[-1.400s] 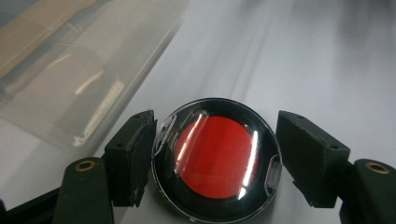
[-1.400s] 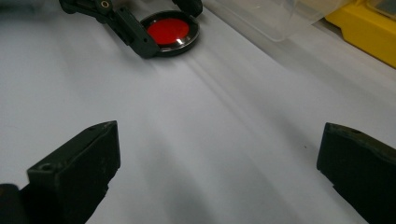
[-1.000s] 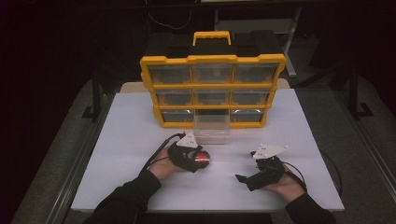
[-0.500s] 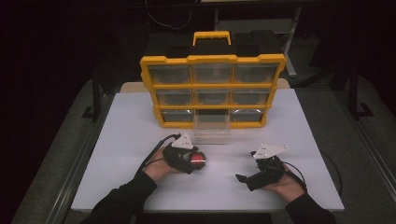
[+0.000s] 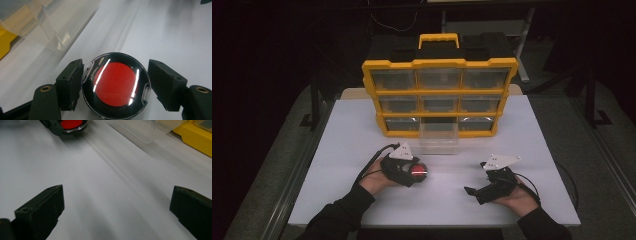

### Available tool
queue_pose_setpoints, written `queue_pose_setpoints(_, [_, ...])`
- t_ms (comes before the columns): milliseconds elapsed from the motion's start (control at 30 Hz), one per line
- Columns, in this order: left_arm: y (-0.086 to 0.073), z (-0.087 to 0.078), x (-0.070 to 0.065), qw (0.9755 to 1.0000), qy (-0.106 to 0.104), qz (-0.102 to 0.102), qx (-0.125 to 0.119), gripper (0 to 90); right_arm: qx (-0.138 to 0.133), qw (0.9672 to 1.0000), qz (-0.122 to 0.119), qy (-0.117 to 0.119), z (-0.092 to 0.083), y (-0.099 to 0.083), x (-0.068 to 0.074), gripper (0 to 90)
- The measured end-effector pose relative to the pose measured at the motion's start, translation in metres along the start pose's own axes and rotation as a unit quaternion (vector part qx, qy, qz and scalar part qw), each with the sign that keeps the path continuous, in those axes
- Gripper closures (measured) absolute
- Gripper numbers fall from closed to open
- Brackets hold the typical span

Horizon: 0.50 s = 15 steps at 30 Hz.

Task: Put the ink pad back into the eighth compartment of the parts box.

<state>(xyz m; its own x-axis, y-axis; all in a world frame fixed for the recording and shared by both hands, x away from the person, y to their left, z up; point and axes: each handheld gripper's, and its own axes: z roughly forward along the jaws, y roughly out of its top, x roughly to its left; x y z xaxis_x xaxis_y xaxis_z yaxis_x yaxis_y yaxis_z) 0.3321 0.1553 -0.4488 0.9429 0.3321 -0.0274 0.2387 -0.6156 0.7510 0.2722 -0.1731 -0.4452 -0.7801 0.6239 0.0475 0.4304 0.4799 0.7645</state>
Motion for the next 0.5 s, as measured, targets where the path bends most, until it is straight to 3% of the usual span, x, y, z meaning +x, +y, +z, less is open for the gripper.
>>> queue_pose_setpoints(500, [0.000, -0.019, 0.008, 0.9999, 0.006, -0.009, -0.008, 29.7, 0.001, 1.0000, 0.000, -0.001, 0.000, 0.000, 0.000, 0.0])
